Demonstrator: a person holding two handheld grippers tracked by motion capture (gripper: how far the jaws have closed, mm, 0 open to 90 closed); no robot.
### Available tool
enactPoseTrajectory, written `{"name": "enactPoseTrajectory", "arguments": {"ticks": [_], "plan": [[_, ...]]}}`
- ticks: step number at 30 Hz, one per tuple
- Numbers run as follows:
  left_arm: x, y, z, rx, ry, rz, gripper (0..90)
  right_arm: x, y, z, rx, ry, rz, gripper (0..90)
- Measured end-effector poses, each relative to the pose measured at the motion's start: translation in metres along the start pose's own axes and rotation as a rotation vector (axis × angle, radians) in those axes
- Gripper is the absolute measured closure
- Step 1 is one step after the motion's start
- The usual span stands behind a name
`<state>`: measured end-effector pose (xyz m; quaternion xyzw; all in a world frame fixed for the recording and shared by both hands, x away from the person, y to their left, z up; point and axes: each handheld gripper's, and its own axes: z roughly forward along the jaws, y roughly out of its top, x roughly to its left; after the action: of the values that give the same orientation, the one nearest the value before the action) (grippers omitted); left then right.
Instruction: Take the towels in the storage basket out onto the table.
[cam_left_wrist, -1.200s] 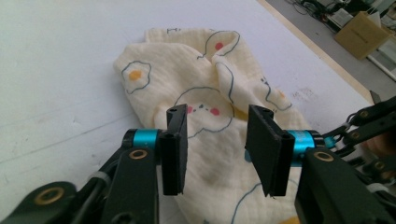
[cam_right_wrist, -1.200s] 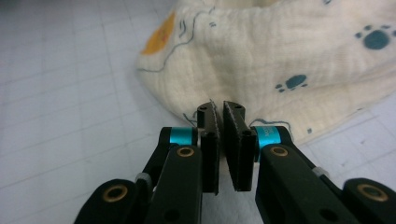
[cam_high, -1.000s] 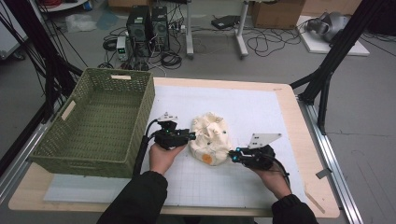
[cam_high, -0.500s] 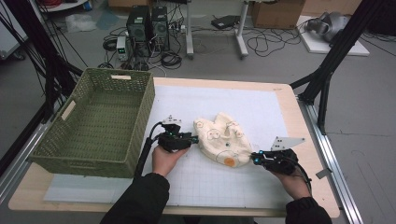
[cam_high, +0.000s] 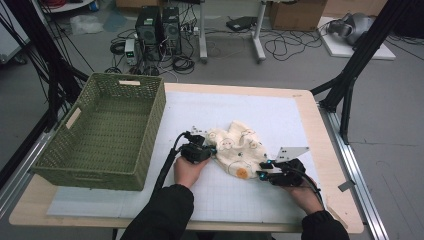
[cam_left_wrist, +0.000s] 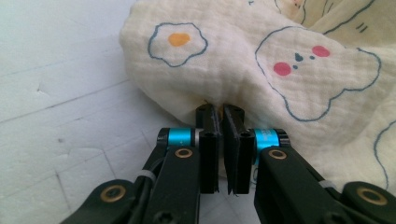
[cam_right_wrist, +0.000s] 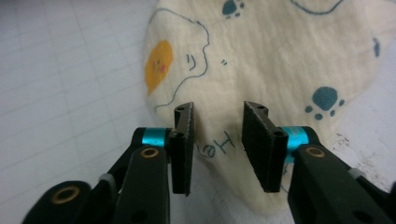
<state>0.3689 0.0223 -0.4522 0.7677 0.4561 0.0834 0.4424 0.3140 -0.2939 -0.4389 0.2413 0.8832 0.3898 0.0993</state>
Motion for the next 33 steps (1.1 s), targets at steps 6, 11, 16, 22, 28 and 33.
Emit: {"name": "enactPoseTrajectory", "arguments": {"ticks": [6, 11, 16, 22, 28, 33], "plan": [[-0.004, 0.002, -0.015, 0.003, 0.018, 0.064, 86.6, -0.003, 0.0, 0.006, 0.01, 0.04, -0.01, 85.5], [-0.006, 0.002, -0.039, -0.047, 0.007, 0.063, 86.7, -0.002, 0.002, -0.001, -0.029, 0.053, -0.005, 86.8], [-0.006, -0.003, -0.061, -0.07, -0.006, 0.066, 86.7, 0.005, 0.008, -0.01, -0.067, 0.068, -0.019, 86.9], [-0.015, -0.013, -0.082, -0.066, -0.015, 0.099, 86.7, 0.014, 0.011, -0.019, -0.088, 0.11, -0.03, 86.9], [-0.025, -0.034, -0.1, -0.036, -0.037, 0.126, 86.7, 0.029, 0.01, -0.024, -0.073, 0.148, -0.056, 87.0], [-0.029, -0.05, -0.104, -0.003, -0.05, 0.143, 86.4, 0.043, 0.003, -0.026, -0.032, 0.186, -0.075, 87.0]]}}
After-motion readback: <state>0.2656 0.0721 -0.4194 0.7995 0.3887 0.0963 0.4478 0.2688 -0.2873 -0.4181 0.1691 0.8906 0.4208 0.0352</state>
